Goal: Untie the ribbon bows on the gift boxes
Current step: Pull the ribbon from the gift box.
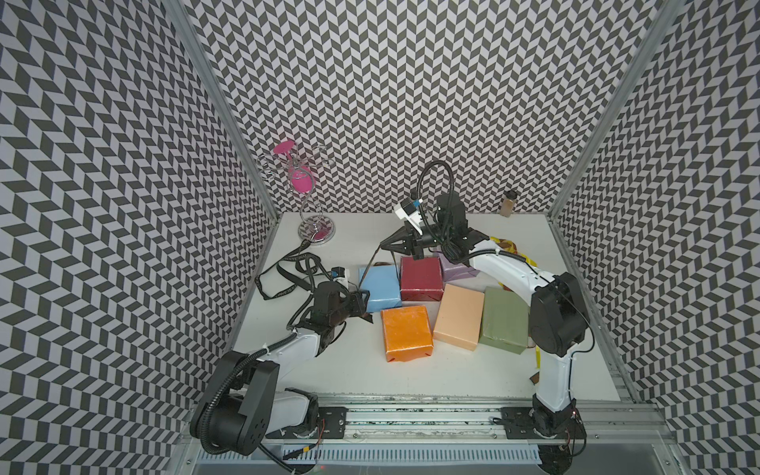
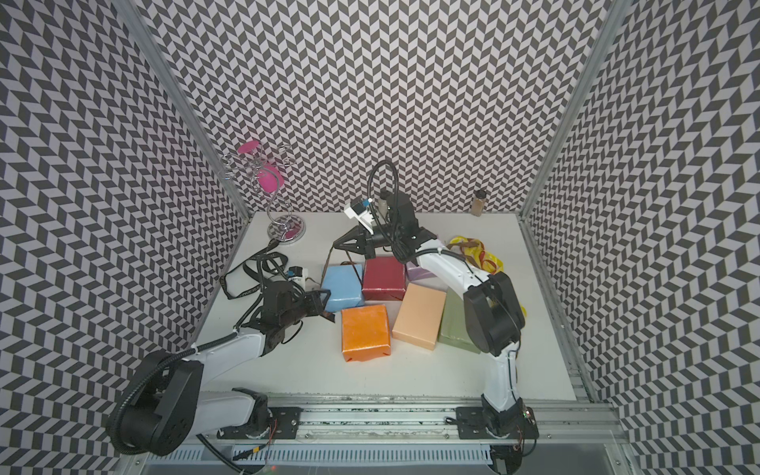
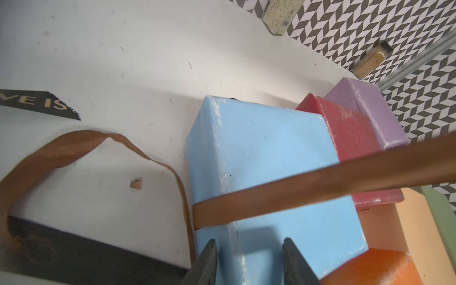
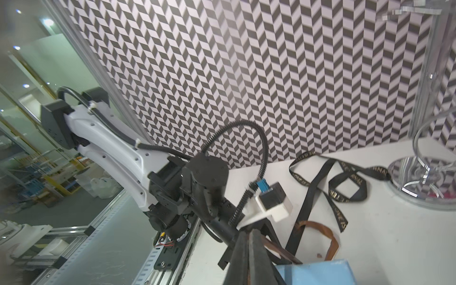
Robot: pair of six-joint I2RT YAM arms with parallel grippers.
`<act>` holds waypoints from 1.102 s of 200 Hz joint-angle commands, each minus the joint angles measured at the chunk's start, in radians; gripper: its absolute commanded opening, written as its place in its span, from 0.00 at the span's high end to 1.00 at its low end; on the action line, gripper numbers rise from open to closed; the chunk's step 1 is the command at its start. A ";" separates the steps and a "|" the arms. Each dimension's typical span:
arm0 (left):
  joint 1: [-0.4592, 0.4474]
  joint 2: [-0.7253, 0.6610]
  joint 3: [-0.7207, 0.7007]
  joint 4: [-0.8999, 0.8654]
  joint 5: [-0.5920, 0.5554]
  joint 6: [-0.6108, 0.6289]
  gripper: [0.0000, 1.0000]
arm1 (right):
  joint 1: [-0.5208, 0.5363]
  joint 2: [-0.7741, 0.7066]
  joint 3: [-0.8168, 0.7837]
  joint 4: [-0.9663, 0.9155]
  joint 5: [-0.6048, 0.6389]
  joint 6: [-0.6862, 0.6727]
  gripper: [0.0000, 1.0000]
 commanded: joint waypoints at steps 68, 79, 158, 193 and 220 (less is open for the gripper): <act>-0.009 0.027 -0.015 0.021 0.031 -0.012 0.53 | -0.015 -0.210 0.094 0.085 0.101 0.043 1.00; -0.009 0.034 -0.017 0.025 0.029 -0.012 0.53 | -0.023 -0.230 0.110 0.088 0.117 0.047 1.00; -0.009 0.064 -0.020 0.031 0.018 -0.002 0.53 | -0.107 -0.383 0.183 0.178 0.283 0.037 1.00; -0.009 0.071 -0.019 0.028 0.016 0.004 0.53 | -0.122 -0.452 0.205 0.163 0.381 -0.042 1.00; -0.009 0.071 -0.019 0.025 0.011 0.006 0.53 | -0.134 -0.527 0.204 0.132 0.465 -0.134 1.00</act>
